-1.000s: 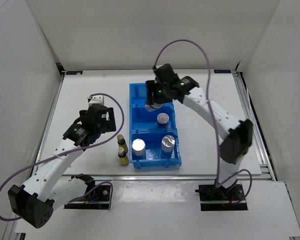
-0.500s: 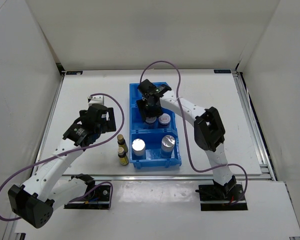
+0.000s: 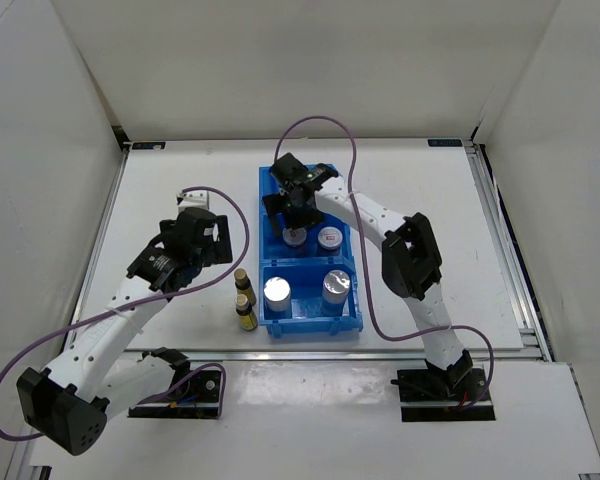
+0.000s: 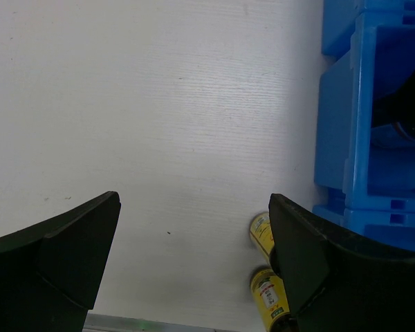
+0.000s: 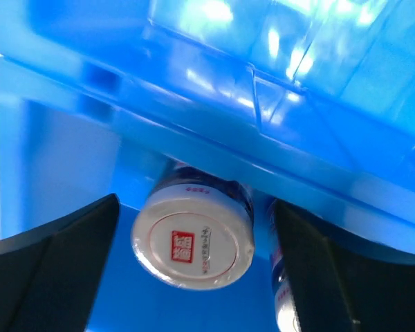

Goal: Organize the condiment bottles

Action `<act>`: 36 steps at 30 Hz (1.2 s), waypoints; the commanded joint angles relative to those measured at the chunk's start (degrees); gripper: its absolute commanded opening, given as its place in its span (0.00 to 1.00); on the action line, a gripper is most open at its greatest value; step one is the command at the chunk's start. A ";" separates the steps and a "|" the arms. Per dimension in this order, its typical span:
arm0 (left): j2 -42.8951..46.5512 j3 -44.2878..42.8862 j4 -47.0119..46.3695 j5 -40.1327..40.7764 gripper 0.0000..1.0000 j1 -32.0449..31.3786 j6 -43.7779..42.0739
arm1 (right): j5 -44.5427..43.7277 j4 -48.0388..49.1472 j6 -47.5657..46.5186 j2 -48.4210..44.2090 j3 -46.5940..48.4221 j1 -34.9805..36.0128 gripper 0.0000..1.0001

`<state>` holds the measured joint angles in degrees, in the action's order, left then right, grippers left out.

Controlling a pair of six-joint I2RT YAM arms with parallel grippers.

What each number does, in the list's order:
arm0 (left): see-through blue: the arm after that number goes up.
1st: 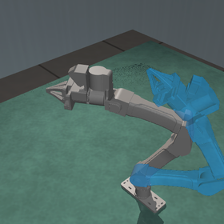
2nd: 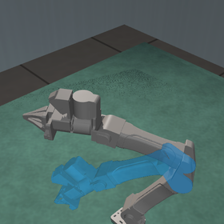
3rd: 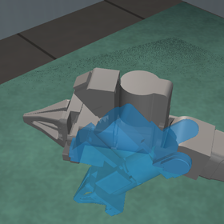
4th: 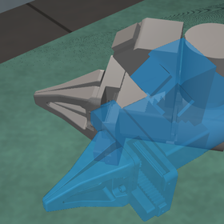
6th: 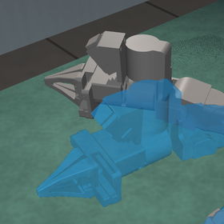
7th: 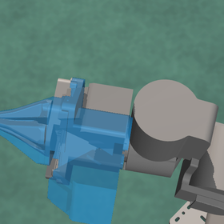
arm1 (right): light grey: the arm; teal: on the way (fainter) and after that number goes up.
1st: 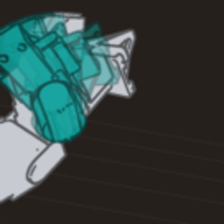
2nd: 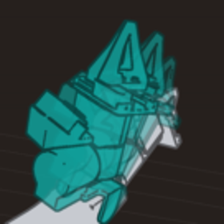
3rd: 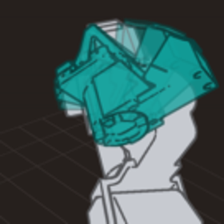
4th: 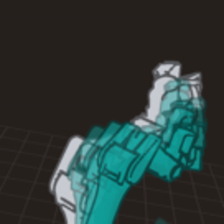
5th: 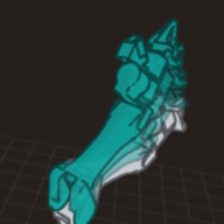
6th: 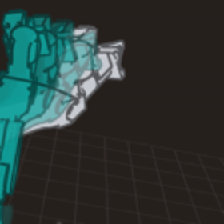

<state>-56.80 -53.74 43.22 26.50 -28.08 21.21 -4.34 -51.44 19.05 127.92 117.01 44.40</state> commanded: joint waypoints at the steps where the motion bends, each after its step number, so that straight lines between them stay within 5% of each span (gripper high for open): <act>1: 0.28 -1.81 -1.38 -0.31 0.99 0.39 -0.38 | -2.16 -1.73 -0.77 -3.46 5.41 -0.11 1.00; 7: -0.25 -1.81 -1.39 -2.58 0.99 0.39 -0.38 | -7.51 -5.26 -1.38 -12.84 11.94 -0.11 1.00; 13: 8.97 2.92 -7.70 -19.89 0.99 0.39 -2.77 | -8.49 8.53 -0.16 -43.92 -19.90 -0.11 1.00; 19: 25.03 15.74 -22.11 -25.36 0.99 -0.66 1.90 | -5.95 12.59 1.52 -62.05 -42.72 -1.25 1.00; 21: 28.04 21.11 -25.71 -22.74 0.99 -0.66 2.51 | -5.42 13.30 1.52 -65.41 -48.16 -1.25 1.00; 29: 24.02 20.07 -25.12 -22.73 0.99 -2.50 4.88 | -4.71 11.71 -0.15 -68.50 -54.08 -1.25 1.00; 36: 28.32 17.80 -16.78 -6.38 0.99 -13.23 8.75 | -6.64 12.24 -0.68 -66.22 -54.61 -1.25 1.00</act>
<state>-29.74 -33.23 22.09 12.91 -38.59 27.44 -9.82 -41.41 19.25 61.28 62.74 43.20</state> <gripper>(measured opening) 0.992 0.998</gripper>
